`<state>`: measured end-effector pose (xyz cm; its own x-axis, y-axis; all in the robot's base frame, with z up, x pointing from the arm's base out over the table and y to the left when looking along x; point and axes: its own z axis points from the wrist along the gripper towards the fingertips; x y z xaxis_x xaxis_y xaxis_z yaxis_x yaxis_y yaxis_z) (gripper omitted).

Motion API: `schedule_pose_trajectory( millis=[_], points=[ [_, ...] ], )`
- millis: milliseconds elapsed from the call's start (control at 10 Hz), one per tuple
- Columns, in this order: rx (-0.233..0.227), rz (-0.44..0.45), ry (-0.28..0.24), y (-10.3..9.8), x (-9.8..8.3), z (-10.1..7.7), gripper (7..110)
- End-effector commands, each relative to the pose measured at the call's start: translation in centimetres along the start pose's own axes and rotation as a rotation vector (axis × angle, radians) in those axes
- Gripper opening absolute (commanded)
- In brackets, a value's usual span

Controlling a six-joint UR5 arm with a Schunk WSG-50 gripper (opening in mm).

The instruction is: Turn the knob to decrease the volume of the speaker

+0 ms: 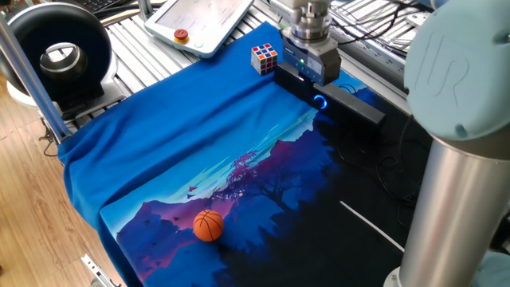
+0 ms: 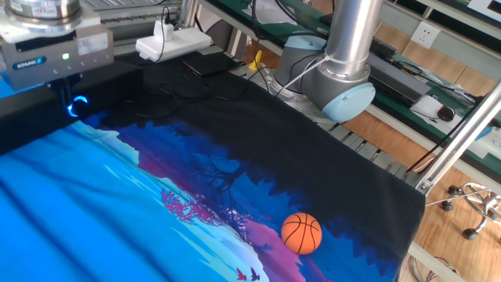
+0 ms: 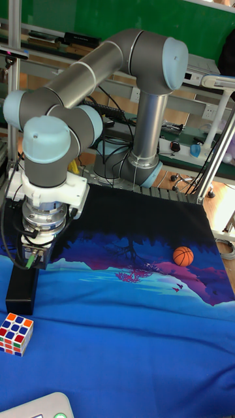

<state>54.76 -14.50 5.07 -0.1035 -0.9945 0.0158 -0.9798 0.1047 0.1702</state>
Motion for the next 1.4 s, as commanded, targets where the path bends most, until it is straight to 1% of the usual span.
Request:
schedule_pose_trajectory(
  millis=[0,200,300,400,500,600,700,800,1000,1100,1300],
  points=[
    [-0.077,0.067,0.013,2.1,0.4,-1.7,7],
    [-0.096,0.092,0.005,2.6,0.3,-1.3,7],
    [-0.144,0.135,0.018,3.9,0.4,-1.1,7],
    [-0.141,0.158,0.046,4.2,0.9,-1.1,7],
    [-0.104,0.164,0.059,3.8,1.2,-0.9,22],
    [-0.087,0.171,0.059,3.8,1.1,-0.7,22],
    [-0.083,0.179,0.060,4.0,1.0,-0.4,22],
    [-0.083,0.186,0.059,4.1,0.8,-0.2,7],
    [-0.085,0.182,0.034,3.7,0.3,0.4,7],
    [-0.075,0.176,0.039,3.3,0.6,0.5,7],
    [-0.087,0.168,0.026,3.2,0.2,0.7,7]
  ],
)
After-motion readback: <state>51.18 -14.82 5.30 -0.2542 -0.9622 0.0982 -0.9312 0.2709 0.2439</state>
